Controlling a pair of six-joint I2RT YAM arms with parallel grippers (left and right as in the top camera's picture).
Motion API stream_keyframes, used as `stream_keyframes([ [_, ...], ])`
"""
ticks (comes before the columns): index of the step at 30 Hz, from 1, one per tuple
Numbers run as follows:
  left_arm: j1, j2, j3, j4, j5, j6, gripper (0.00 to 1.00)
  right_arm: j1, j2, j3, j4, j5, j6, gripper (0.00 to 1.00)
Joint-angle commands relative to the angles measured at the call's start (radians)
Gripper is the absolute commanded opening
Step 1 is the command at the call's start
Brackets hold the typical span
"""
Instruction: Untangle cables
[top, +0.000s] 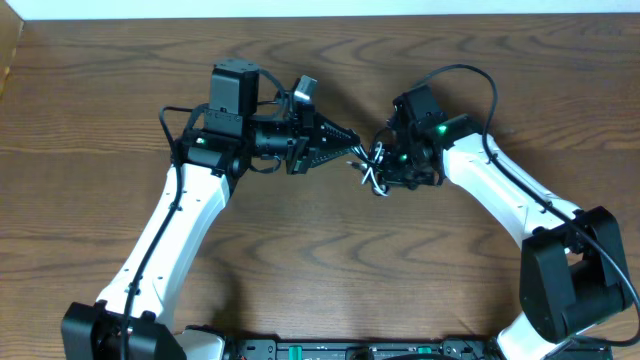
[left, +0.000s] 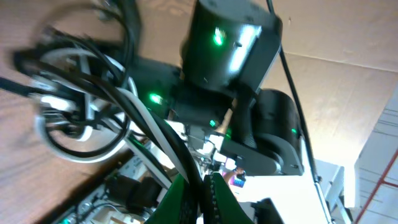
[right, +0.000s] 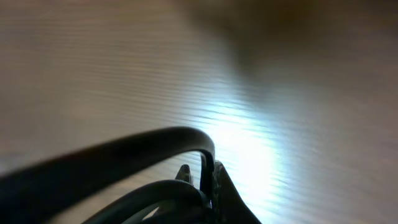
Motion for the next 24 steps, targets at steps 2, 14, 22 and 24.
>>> stream_keyframes([
  [2,0.078,-0.011,0.01,-0.004,0.076,0.213,0.07,-0.046,0.0,-0.004,-0.108,0.377,0.023,0.01],
  [14,0.287,-0.011,0.01,-0.507,-0.751,0.607,0.08,-0.179,-0.001,-0.004,-0.184,0.395,0.015,0.01],
  [22,0.267,-0.011,0.01,-0.52,-0.67,0.606,0.08,-0.145,-0.001,-0.004,-0.087,-0.241,-0.38,0.01],
  [24,0.235,-0.011,0.009,-0.521,-0.663,0.606,0.13,-0.129,-0.001,-0.004,-0.061,-0.423,-0.463,0.01],
])
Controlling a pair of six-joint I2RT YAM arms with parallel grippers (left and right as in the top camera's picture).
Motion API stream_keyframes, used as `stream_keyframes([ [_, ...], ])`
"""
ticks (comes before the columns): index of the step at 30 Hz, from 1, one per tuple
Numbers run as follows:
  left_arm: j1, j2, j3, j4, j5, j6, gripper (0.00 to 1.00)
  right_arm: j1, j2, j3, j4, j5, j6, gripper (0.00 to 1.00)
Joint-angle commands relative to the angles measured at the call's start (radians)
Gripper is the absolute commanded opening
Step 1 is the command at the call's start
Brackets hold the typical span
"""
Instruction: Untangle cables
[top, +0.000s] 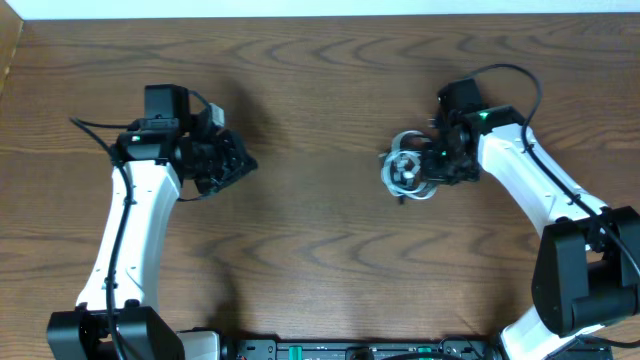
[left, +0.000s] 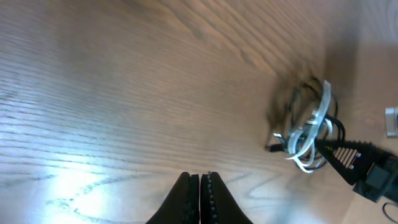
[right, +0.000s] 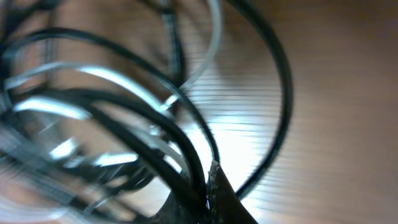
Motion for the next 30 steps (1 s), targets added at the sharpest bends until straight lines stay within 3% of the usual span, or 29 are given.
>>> stream_keyframes([
  [1,-0.065,-0.017,0.013,-0.006,-0.003,0.027,0.17,0.043,0.005,-0.002,0.039,-0.489,-0.249,0.01],
  [4,-0.126,-0.017,0.011,-0.006,-0.004,0.028,0.35,0.067,0.005,-0.002,0.074,-0.51,-0.248,0.01],
  [6,-0.172,-0.014,0.011,-0.005,-0.005,0.028,0.37,0.079,0.005,-0.002,0.085,-0.507,-0.248,0.01],
  [13,-0.285,0.046,0.011,0.013,-0.002,0.027,0.38,0.088,0.005,-0.002,0.061,-0.354,-0.173,0.01],
  [18,-0.36,0.12,0.011,0.109,0.124,0.002,0.37,0.088,0.005,-0.002,0.05,-0.352,-0.173,0.01],
  [30,-0.444,0.224,0.011,0.28,0.061,-0.141,0.31,0.101,0.005,-0.002,0.049,-0.351,-0.173,0.01],
])
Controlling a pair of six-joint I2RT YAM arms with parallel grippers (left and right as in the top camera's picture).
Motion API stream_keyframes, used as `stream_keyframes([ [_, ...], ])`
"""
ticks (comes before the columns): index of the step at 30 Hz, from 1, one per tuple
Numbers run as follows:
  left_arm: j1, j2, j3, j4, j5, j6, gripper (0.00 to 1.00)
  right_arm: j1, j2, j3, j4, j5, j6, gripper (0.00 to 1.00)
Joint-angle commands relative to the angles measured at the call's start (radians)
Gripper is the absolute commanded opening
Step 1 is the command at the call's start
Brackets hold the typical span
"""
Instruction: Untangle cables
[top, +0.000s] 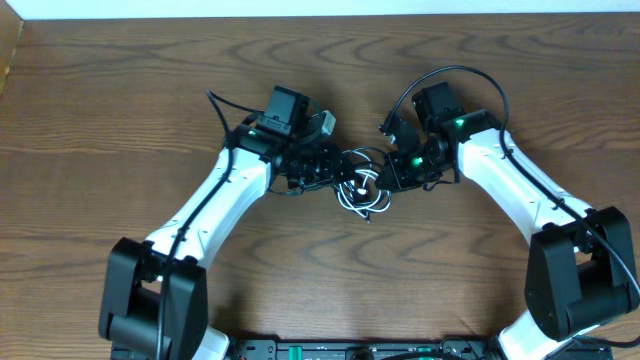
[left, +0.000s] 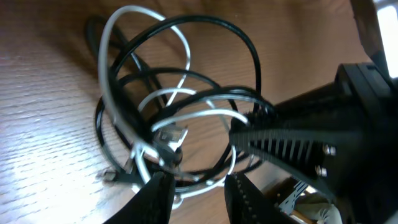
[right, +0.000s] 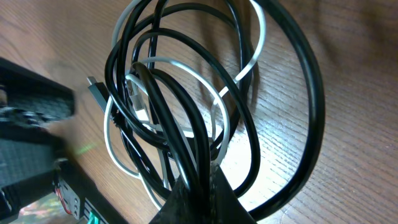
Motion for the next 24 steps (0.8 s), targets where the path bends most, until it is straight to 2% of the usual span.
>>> stream_keyframes([
  [1,-0.021,0.038,0.011,0.003,-0.059,-0.061,0.31,0.006,0.005,-0.002,0.001,-0.014,0.006,0.01],
  [9,-0.044,0.127,0.011,0.002,-0.105,-0.065,0.31,0.006,0.005,-0.002,-0.001,-0.014,0.006,0.01],
  [16,-0.044,0.137,0.011,0.005,-0.198,-0.065,0.31,0.006,0.005,-0.002,-0.001,-0.014,0.006,0.01],
  [24,-0.079,0.137,0.011,0.043,-0.197,-0.114,0.32,0.006,0.005,-0.002,-0.014,-0.015,0.007,0.01],
])
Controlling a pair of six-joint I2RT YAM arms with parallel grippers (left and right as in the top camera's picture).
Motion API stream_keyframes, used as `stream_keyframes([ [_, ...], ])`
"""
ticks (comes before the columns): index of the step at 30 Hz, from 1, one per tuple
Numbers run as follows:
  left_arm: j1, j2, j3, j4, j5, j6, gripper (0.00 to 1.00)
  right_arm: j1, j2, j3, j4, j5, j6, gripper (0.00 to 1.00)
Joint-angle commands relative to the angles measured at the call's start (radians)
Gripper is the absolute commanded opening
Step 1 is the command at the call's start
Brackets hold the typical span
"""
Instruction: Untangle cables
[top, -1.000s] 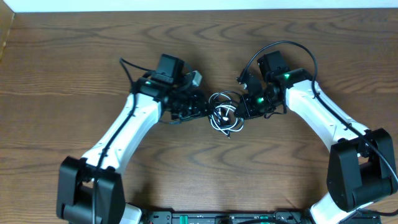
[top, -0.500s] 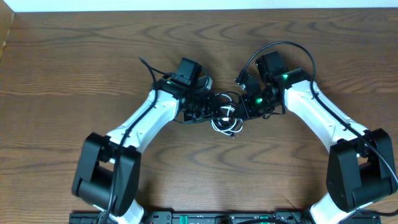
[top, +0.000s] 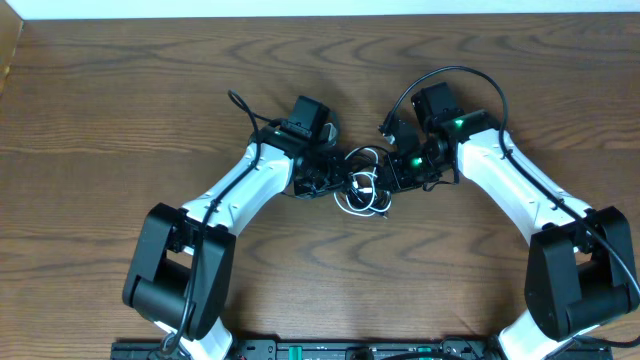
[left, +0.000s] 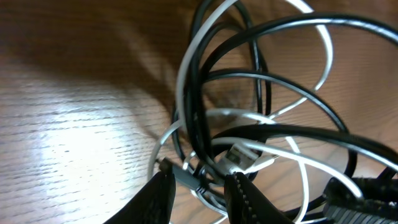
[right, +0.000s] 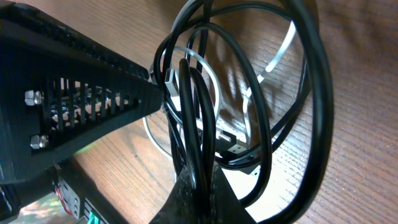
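Observation:
A tangle of black and white cables (top: 364, 188) lies on the wooden table between both arms. My right gripper (top: 392, 173) is shut on two strands of black cable (right: 318, 93) at the bundle's right side, pinched at the fingertips (right: 200, 186). The white cable (right: 283, 51) loops through the black ones. My left gripper (top: 338, 180) stands open at the bundle's left edge. In the left wrist view the left gripper (left: 199, 194) straddles a dark plug end (left: 180, 175), with white cable (left: 184, 93) and black loops (left: 292, 134) just beyond. Its ribbed fingers (right: 81, 106) show in the right wrist view.
The brown wooden table (top: 120, 100) carries only the cables. A cardboard box corner (top: 8, 50) sits at the far left edge. A rack of electronics (top: 350, 351) runs along the front edge, between the arm bases.
My left gripper, still open, has moved further right into the bundle, and its jaws now sit around a plug end and strands. The right gripper keeps its hold in about the same place.
First both grippers met at the tangle mid-table, each shut on cable. Then the left gripper was far off to the left, shut and empty, while the right held the whole bundle. Then the left was back at the bundle, open, and now it reaches into it.

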Motion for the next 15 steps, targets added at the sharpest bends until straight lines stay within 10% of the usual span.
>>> stream_keyframes([
  [1,-0.034,0.007,0.011,0.023,-0.025,-0.036,0.32,0.006,0.005,-0.002,-0.012,-0.015,0.006,0.01],
  [15,-0.11,0.079,0.008,0.037,-0.108,-0.061,0.32,0.006,0.005,-0.002,-0.028,-0.015,0.006,0.01],
])
